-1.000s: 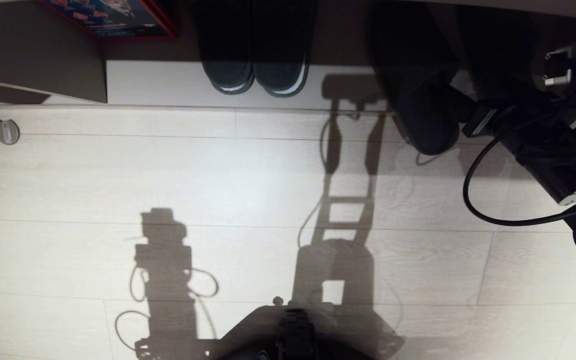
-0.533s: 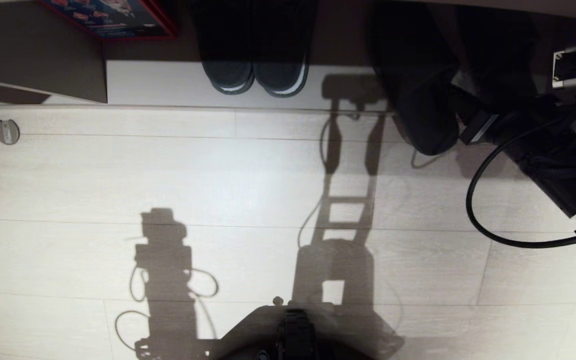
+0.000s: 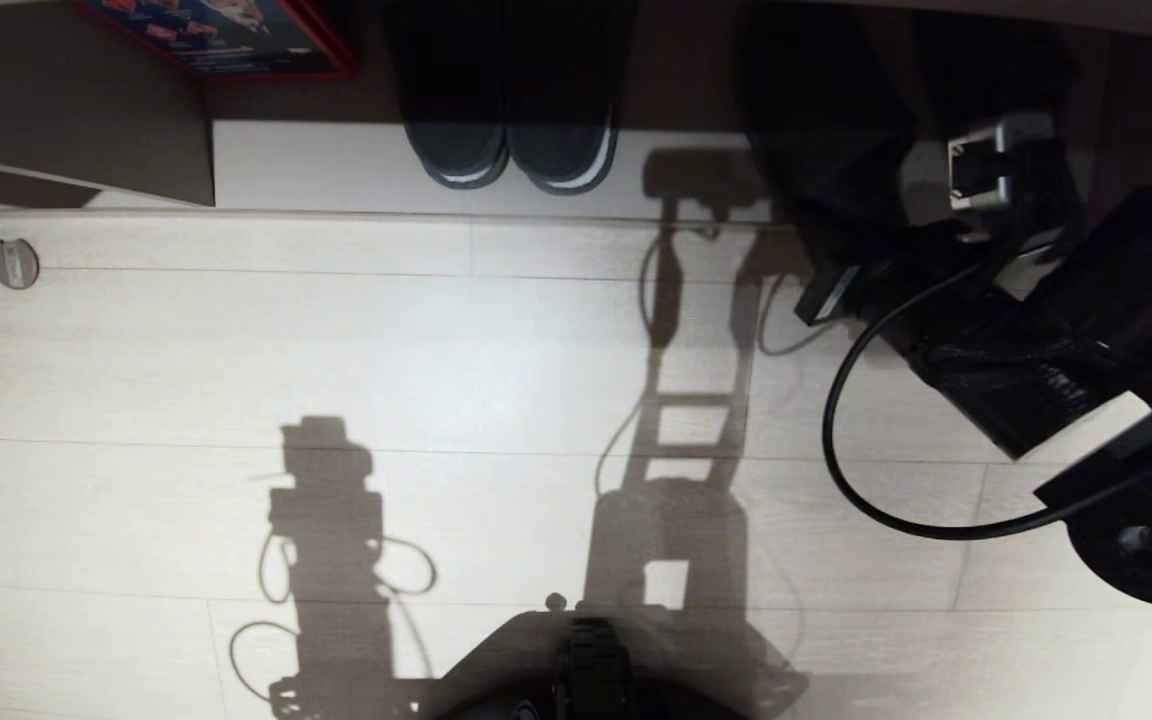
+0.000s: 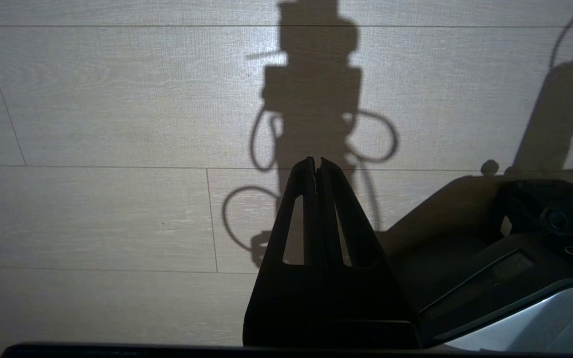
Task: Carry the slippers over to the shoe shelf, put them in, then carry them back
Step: Pick up the slippers in the shoe cabinet
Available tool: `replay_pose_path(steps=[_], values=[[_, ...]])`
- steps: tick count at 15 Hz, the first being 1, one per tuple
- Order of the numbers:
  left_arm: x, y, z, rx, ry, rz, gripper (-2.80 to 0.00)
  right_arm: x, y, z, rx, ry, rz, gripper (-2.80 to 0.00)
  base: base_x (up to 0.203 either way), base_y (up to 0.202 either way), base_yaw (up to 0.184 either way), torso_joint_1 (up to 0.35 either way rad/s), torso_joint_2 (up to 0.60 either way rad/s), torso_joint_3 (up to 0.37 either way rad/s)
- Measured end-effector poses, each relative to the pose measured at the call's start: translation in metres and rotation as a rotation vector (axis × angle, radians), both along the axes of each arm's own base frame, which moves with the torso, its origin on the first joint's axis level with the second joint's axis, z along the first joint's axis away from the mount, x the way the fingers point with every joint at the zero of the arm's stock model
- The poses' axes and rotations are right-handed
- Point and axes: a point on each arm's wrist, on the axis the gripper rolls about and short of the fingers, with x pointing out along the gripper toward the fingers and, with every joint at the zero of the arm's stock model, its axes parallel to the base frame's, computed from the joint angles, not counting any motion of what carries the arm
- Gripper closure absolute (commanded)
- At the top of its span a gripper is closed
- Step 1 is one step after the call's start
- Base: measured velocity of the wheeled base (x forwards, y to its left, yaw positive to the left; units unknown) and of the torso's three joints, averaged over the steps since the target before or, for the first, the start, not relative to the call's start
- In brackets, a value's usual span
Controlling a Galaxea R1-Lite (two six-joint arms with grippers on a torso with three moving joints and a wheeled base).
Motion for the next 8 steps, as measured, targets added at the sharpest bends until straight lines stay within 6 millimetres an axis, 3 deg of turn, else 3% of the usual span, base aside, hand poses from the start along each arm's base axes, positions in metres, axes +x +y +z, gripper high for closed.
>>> replay_pose_path(steps=[4,8], values=[[0.000,0.000,0.000,0.004,0.000,0.000,0.00,0.024,0.020,0.005,0.033,-0.052,-0.013,0.00,0.000,0.000,0.000,0.000,0.00,0.000],[0.000,0.000,0.000,0.003,0.000,-0.001,0.00,0.051,0.027,0.013,0.068,-0.123,-0.107,0.00,0.000,0.000,0.000,0.000,0.00,0.000]])
